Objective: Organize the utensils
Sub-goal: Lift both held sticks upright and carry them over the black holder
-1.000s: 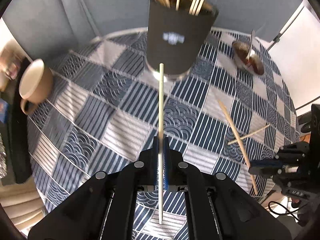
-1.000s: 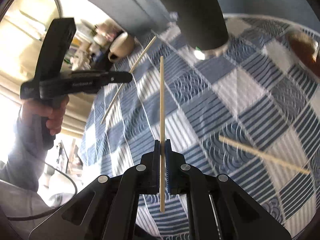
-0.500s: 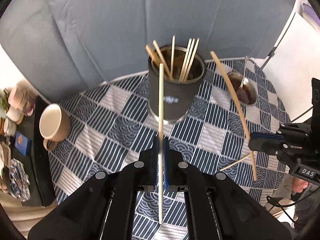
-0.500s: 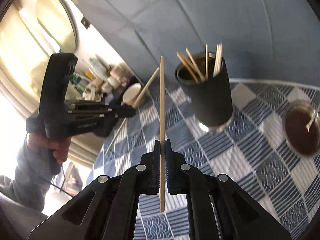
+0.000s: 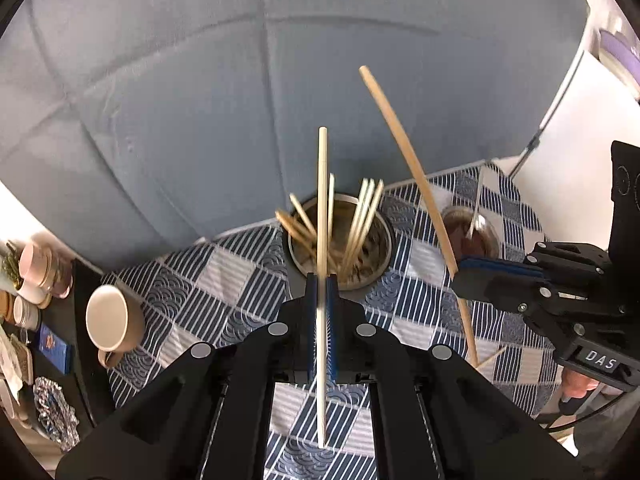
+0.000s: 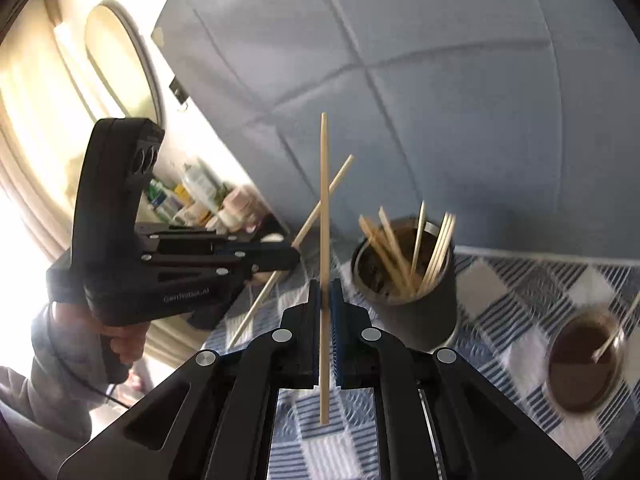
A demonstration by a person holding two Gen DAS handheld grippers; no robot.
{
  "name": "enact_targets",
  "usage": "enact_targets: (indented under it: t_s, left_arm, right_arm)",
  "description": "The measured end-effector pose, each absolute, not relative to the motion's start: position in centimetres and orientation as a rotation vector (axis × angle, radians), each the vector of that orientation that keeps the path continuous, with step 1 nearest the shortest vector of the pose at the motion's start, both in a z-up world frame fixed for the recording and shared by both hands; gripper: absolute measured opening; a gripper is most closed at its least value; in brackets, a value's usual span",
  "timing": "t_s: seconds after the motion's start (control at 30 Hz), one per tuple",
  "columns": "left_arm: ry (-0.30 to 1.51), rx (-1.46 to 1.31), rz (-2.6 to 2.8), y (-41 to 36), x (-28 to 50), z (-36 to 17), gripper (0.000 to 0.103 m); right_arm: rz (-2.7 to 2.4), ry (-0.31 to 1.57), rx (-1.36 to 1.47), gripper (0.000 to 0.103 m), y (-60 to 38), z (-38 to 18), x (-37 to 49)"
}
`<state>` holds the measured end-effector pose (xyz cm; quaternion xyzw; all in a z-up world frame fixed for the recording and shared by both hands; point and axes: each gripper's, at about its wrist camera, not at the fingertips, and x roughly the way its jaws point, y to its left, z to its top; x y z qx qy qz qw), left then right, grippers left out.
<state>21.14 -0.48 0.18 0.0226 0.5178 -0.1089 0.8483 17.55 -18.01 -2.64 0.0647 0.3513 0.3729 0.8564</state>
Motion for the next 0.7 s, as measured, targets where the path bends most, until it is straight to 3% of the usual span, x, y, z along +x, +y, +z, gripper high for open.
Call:
enact_targets:
  t_s: [0.7]
  left_arm:
    - [0.987,-0.172,-0.386,0.5,30.4,-3.3,0.005]
  right_arm:
    - [0.776,0.661,0.223,0.005,-17.5,-6.8,27.9]
